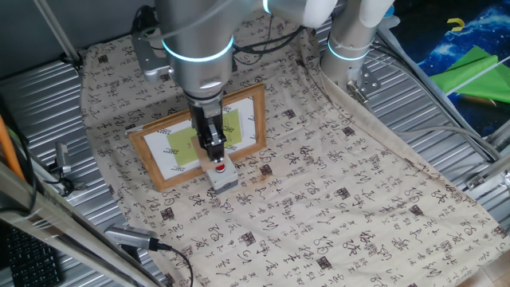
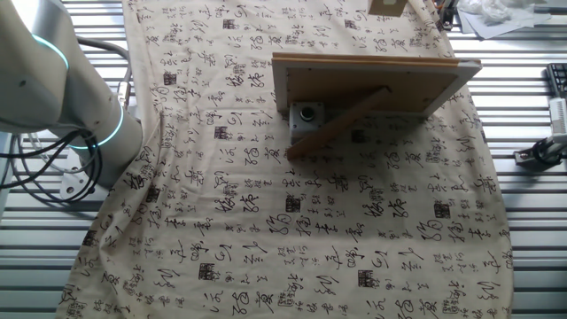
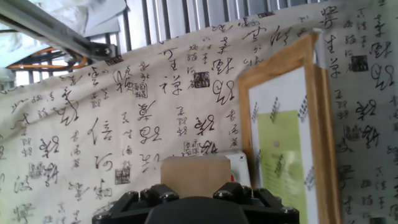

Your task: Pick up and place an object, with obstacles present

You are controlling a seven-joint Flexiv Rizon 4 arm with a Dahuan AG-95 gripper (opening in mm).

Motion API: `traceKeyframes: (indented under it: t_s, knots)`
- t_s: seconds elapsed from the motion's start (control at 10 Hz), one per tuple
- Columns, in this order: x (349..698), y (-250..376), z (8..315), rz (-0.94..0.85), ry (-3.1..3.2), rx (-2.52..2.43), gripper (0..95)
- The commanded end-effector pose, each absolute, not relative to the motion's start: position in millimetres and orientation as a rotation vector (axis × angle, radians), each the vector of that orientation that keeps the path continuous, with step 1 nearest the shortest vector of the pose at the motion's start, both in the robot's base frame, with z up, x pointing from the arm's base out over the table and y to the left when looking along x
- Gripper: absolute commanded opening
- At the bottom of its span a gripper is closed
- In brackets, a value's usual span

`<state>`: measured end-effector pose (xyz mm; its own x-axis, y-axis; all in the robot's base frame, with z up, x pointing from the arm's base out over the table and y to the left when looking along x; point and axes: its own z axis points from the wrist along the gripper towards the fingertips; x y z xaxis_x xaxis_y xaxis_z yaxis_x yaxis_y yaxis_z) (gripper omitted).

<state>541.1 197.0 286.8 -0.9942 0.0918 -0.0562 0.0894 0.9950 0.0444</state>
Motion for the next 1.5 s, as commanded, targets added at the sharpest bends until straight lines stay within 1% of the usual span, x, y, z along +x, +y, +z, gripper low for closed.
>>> traceKeyframes:
  t_s: [0.1,0.7,1.5]
  knots:
    - [540.6,196.9,286.3,0.064,3.079,0.141,0.0]
    - [540.7,197.1,286.4,0.06,3.08,0.094,0.0]
    - [540.7,197.1,286.4,0.03,3.067,-0.116,0.0]
